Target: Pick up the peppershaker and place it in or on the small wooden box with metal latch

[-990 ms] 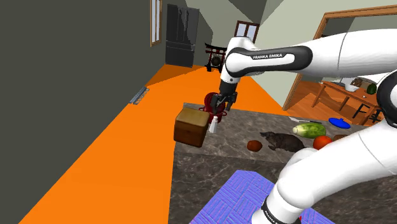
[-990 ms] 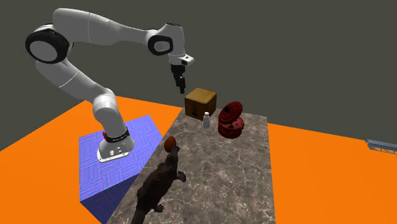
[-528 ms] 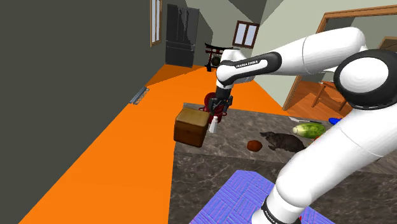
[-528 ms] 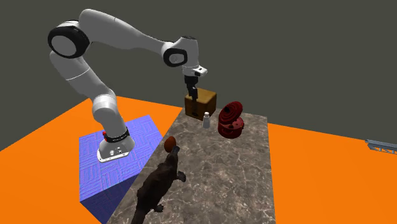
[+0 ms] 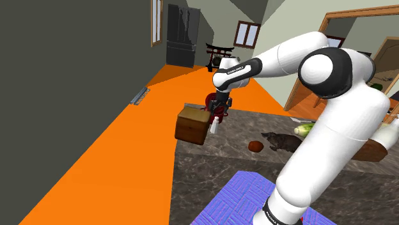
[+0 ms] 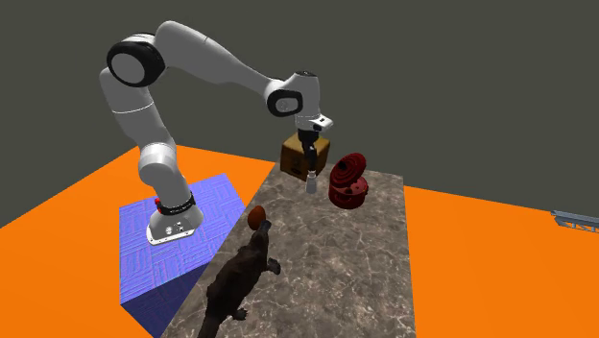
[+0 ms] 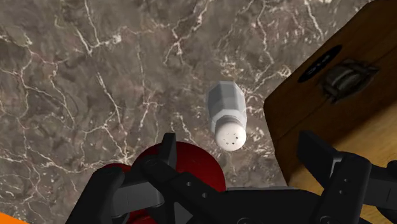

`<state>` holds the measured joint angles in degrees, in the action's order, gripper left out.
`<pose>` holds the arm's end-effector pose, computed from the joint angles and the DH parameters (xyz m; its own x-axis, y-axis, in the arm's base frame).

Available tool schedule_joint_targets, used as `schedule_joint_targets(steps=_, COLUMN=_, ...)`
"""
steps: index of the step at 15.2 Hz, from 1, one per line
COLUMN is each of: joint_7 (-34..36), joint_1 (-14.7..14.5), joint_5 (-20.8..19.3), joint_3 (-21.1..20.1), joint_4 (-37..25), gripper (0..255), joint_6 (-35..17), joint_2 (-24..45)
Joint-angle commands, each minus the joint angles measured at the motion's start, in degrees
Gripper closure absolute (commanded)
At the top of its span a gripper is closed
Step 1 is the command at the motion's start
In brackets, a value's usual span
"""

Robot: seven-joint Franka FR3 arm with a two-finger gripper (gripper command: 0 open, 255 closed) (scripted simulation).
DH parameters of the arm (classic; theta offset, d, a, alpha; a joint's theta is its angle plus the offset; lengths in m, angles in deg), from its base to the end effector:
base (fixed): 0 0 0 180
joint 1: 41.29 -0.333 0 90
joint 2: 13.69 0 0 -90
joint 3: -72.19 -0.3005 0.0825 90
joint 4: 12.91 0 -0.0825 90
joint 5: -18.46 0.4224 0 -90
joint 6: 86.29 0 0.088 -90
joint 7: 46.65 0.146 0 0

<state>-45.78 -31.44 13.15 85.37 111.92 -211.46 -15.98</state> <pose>0.5181 -0.2271 0.3367 0.9336 -0.3556 0.0443 -0.3580 -0.9312 0.0682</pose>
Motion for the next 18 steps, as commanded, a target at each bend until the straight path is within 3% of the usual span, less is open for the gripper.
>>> schedule_joint_targets(steps=1, joint_7=0.0, joint_1=-0.1, joint_5=0.2, joint_3=0.0, joint_4=0.6, gripper=0, joint_6=-1.3, joint_2=1.9)
schedule_joint_targets(steps=6, joint_7=-0.4, joint_1=0.0, joint_5=0.6, joint_3=0.3, joint_4=2.4, gripper=0, joint_6=-5.5, joint_2=4.3)
schedule_joint_targets(steps=14, joint_7=-0.4, joint_1=-0.2, joint_5=0.6, joint_3=0.5, joint_4=2.4, gripper=0, joint_6=-5.5, joint_2=4.3)
schedule_joint_targets(steps=15, joint_7=-0.7, joint_1=-0.1, joint_5=0.7, joint_3=0.6, joint_4=2.3, gripper=255, joint_6=-5.5, joint_2=4.3)
schedule_joint_targets(steps=18, joint_7=0.8, joint_1=-0.8, joint_5=0.4, joint_3=0.0, joint_4=2.0, gripper=255, joint_6=-4.7, joint_2=3.9)
